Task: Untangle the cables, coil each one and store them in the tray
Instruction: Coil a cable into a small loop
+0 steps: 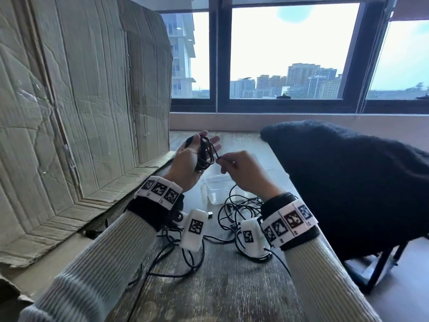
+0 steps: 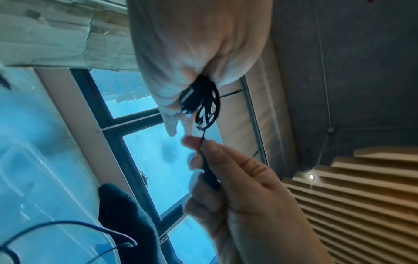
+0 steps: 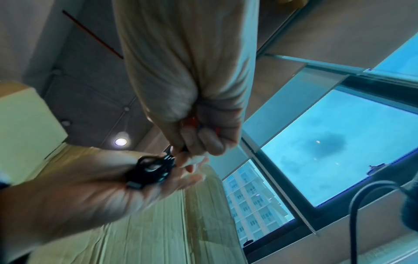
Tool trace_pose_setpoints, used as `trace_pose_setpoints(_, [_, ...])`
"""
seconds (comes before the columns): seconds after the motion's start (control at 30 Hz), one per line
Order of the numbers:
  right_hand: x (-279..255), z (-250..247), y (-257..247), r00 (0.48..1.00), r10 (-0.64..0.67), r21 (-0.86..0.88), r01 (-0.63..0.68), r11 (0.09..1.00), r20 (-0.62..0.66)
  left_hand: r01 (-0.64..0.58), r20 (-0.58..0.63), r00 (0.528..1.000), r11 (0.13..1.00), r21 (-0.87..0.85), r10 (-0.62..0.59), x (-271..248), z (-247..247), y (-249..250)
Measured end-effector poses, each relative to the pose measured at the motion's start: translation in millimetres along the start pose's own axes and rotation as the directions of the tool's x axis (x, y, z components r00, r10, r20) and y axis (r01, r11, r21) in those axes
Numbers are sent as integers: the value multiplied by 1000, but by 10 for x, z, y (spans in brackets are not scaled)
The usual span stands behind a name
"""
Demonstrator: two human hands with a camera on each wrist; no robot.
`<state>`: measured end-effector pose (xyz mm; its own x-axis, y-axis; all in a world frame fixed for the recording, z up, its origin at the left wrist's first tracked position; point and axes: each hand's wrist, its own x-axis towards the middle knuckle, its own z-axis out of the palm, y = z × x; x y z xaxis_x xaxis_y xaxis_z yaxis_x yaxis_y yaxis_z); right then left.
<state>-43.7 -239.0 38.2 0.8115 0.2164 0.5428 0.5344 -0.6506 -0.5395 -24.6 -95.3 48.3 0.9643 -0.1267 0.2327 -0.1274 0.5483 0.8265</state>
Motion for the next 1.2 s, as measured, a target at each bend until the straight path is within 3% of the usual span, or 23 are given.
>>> trace_pose_setpoints(0.13, [-34,208,-129,998,-54,-44,55,997,25,-55,-132,991,986,-159,34,46,-37,14])
trace_pose_setpoints(0.23, [-45,274,-132,996,-50,-61,54,997,73,-100,-130,989,978,-185,77,36,-90,25])
trace_pose_setpoints(0.37, [-62,238,-224,990,-61,-87,72,994,129,-108,-131,986,992,-66,99,51,-139,13])
trace_pose_setpoints(0.53, [-110,97,-356,984,-177,-94,178,980,16,-87,-142,986,996,27,90,54,-135,39])
trace_pose_setpoints(0.63, [-131,175,-414,965,-261,-156,264,952,38,-90,-197,972,980,177,125,22,-60,20])
trace_pose_setpoints(0.8, [-148,247,-419,962,-266,-115,258,959,-62,-95,-223,966,980,173,133,73,-37,-24])
trace_pose_setpoints(0.93, [-134,175,-412,961,-256,-46,252,967,-105,-31,-142,989,997,70,41,85,-77,58])
trace_pose_setpoints(1.03, [-108,106,-372,976,-212,4,212,977,-42,72,-104,991,991,-109,-84,84,-136,151])
trace_pose_setpoints(1.2, [-58,62,-237,983,-186,89,185,979,4,58,-138,988,998,-30,-62,67,-89,180])
